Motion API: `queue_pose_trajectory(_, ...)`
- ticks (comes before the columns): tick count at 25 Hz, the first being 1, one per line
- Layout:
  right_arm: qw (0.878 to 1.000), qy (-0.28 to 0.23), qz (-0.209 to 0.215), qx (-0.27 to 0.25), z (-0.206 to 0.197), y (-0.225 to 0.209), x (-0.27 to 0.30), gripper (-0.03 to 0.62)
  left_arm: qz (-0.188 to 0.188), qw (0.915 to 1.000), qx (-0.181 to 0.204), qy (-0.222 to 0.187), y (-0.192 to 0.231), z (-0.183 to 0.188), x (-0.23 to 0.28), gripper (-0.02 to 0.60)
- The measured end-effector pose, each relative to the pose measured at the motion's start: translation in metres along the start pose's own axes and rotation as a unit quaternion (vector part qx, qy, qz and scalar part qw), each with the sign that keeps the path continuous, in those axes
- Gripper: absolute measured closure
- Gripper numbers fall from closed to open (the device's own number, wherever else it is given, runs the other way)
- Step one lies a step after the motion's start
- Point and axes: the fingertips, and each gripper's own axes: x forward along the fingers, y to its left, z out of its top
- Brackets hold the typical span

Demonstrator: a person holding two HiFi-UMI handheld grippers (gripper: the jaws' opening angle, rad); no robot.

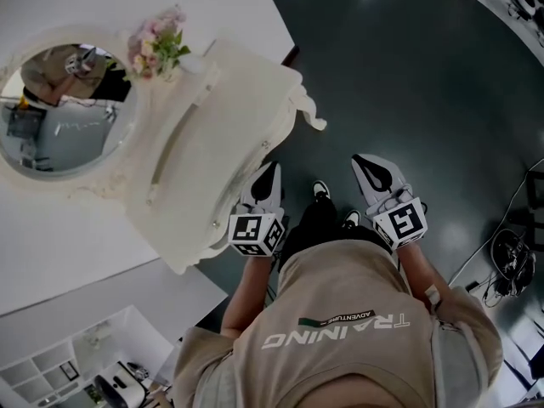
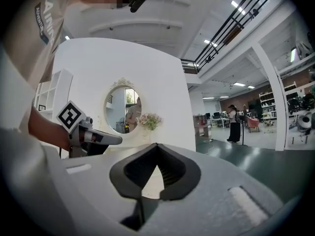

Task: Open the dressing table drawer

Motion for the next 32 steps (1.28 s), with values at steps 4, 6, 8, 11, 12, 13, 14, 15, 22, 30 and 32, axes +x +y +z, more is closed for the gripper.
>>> queue_pose_trajectory(4, 1.000, 0.010, -0.011, -0.005, -0.004, -0.015, 0.021, 0.591, -0.007, 1.0000, -0.001, -0.001, 0.021, 0.000, 0.035, 0.563)
queue_pose_trajectory(6, 1.000, 0.018, -0.020, -0.006, 0.001, -0.024, 0.029, 0.591, -0.012, 0.9999, 0.009, -0.006, 0.026, 0.008, 0.049, 0.563)
queue_pose_trajectory(8, 0.999, 0.020, -0.022, -0.017, 0.012, -0.034, 0.043, 0.591, -0.016, 0.9993, 0.028, -0.017, 0.031, 0.024, 0.066, 0.563)
queue_pose_trajectory(11, 0.999, 0.016, -0.014, -0.036, 0.028, -0.048, 0.074, 0.591, -0.016, 0.9986, 0.041, -0.031, 0.047, 0.045, 0.089, 0.563)
queue_pose_trajectory(12, 0.999, 0.015, -0.013, -0.042, 0.034, -0.052, 0.084, 0.591, -0.015, 0.9986, 0.039, -0.033, 0.053, 0.050, 0.095, 0.563)
queue_pose_trajectory(13, 0.999, 0.013, -0.013, -0.046, 0.039, -0.056, 0.095, 0.591, -0.016, 0.9986, 0.037, -0.034, 0.060, 0.055, 0.100, 0.563)
queue_pose_trajectory(14, 0.999, 0.010, -0.014, -0.047, 0.042, -0.060, 0.106, 0.591, -0.016, 0.9986, 0.036, -0.036, 0.067, 0.059, 0.105, 0.563)
queue_pose_trajectory(15, 0.999, 0.007, -0.015, -0.045, 0.045, -0.062, 0.116, 0.591, -0.016, 0.9985, 0.037, -0.037, 0.074, 0.062, 0.108, 0.563)
queue_pose_trajectory(22, 0.999, 0.004, 0.008, -0.053, 0.051, -0.061, 0.180, 0.591, 0.001, 0.9985, 0.041, -0.036, 0.127, 0.072, 0.128, 0.563)
queue_pose_trajectory(30, 0.998, 0.015, 0.050, -0.044, 0.047, -0.053, 0.240, 0.591, 0.042, 0.9987, 0.024, -0.017, 0.182, 0.071, 0.130, 0.563)
queue_pose_trajectory(32, 0.997, 0.019, 0.064, -0.041, 0.047, -0.053, 0.254, 0.591, 0.057, 0.9982, 0.012, -0.015, 0.193, 0.072, 0.131, 0.563)
